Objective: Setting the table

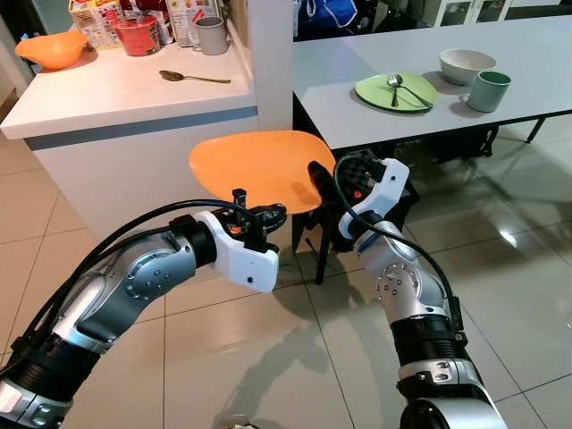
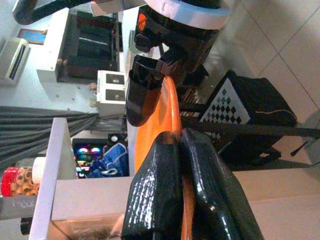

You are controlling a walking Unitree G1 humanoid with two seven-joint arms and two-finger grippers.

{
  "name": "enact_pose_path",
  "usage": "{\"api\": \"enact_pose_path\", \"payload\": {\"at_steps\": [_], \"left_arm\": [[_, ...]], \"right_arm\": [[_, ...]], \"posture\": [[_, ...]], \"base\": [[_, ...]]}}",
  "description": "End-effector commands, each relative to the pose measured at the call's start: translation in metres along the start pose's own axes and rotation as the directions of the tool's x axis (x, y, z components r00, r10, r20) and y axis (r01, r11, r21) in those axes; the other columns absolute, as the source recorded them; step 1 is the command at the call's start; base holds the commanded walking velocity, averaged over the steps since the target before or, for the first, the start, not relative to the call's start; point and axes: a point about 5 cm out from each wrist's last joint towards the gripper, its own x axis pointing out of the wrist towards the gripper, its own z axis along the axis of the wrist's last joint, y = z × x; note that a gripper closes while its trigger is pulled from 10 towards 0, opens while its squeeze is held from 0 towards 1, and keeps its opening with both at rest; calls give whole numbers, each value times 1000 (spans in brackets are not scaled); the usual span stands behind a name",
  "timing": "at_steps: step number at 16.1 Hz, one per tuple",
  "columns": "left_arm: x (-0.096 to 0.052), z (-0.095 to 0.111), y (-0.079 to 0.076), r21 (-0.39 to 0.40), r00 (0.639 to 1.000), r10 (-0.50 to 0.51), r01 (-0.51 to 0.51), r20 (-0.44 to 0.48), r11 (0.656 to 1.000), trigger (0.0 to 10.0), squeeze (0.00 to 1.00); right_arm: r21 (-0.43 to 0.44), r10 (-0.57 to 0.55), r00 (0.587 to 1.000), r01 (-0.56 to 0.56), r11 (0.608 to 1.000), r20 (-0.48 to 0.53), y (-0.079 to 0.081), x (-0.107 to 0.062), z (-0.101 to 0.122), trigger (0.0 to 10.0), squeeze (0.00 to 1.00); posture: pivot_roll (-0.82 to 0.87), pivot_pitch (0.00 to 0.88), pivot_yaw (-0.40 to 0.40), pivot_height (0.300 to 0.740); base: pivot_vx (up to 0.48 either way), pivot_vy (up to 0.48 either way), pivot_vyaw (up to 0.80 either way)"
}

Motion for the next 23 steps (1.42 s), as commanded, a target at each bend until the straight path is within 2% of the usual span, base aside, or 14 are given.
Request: {"api": "enact_pose_path", "payload": {"at_steps": [1, 4, 7, 8, 11, 17, 20, 23], "left_arm": [[-5, 15, 38, 68, 986, 151, -156, 77, 985, 0, 0], [-6, 15, 39, 68, 984, 156, -162, 80, 984, 0, 0], [-7, 15, 40, 72, 985, 153, -159, 80, 985, 0, 0], [-7, 15, 41, 73, 985, 152, -158, 81, 985, 0, 0], [-8, 15, 41, 75, 985, 149, -155, 80, 985, 0, 0], [-7, 16, 41, 66, 984, 158, -163, 79, 984, 0, 0], [-6, 14, 43, 53, 981, 182, -186, 71, 981, 0, 0], [-6, 10, 47, -7, 972, 232, -232, 47, 973, 0, 0]], "right_arm": [[50, 5, 999, -3, 999, -45, 8, 5, -12, 0, 0], [93, 6, 999, -2, 996, -41, 8, 5, -13, 0, 0], [204, -2, 1000, 8, 979, -29, 5, 6, -10, 0, 0], [301, -11, 1000, 19, 954, -27, 2, 7, -9, 0, 0], [401, -26, 999, 41, 915, -43, -4, 7, -12, 0, 0], [409, -36, 997, 60, 911, -66, -8, 6, -17, 0, 0], [382, -32, 998, 53, 922, -62, -7, 5, -16, 0, 0], [349, -27, 998, 47, 936, -62, -6, 5, -16, 0, 0]], "posture": [[229, 0, 54, 740], [231, 0, 55, 740], [234, 0, 58, 740], [236, 0, 58, 740], [238, 0, 59, 740], [236, 0, 54, 740], [234, 0, 52, 740], [232, 0, 49, 740]], "base": [[0, 0, 0], [0, 0, 0], [0, 0, 0], [0, 0, 0], [0, 0, 0], [0, 0, 0], [0, 0, 0], [0, 0, 0]]}}
